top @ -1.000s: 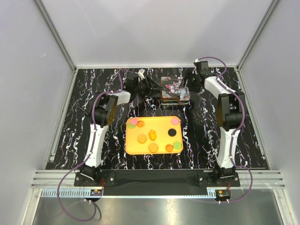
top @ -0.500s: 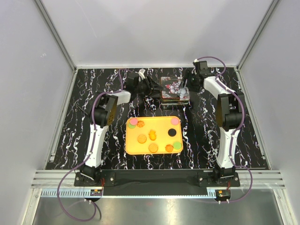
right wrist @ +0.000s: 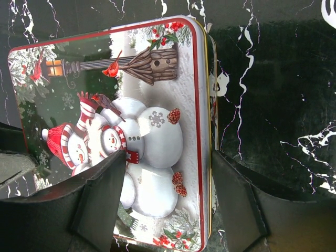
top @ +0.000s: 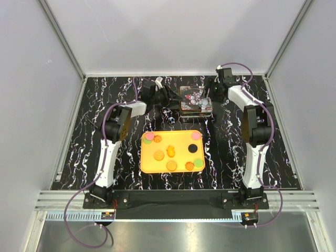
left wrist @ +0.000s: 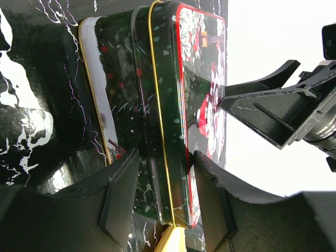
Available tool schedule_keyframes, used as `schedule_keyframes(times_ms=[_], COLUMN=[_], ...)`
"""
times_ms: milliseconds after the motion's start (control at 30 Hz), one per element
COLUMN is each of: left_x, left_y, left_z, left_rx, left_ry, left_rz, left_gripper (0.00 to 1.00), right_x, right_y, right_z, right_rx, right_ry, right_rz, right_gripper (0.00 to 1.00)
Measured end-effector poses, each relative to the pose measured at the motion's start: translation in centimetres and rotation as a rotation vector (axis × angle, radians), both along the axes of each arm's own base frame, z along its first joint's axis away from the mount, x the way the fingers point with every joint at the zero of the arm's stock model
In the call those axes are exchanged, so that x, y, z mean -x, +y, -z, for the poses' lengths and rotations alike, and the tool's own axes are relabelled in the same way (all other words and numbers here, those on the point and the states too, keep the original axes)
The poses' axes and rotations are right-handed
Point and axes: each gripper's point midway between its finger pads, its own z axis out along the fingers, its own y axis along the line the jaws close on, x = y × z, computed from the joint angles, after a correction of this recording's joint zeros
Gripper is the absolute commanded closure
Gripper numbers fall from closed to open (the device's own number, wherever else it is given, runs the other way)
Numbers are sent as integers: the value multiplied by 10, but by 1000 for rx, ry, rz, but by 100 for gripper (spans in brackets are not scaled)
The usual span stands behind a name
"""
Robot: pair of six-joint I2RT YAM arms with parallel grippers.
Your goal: Pack the cookies
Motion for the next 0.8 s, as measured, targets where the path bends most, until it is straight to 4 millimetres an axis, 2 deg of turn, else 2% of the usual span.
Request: schedule_keyframes(times_ms=[300, 800], left_x=[4, 7], left_y=[-1, -1], left_z=[0, 0], left_rx=[-20, -44], left_ry=[0, 6], left_rz=[12, 15], left_gripper=[49, 54], right_x=[1, 8], right_y=[1, 1], right_z=[-2, -1], right_rx=[2, 2], right_ry=[-4, 0], right_rz=[-5, -10], right_gripper=[27, 24])
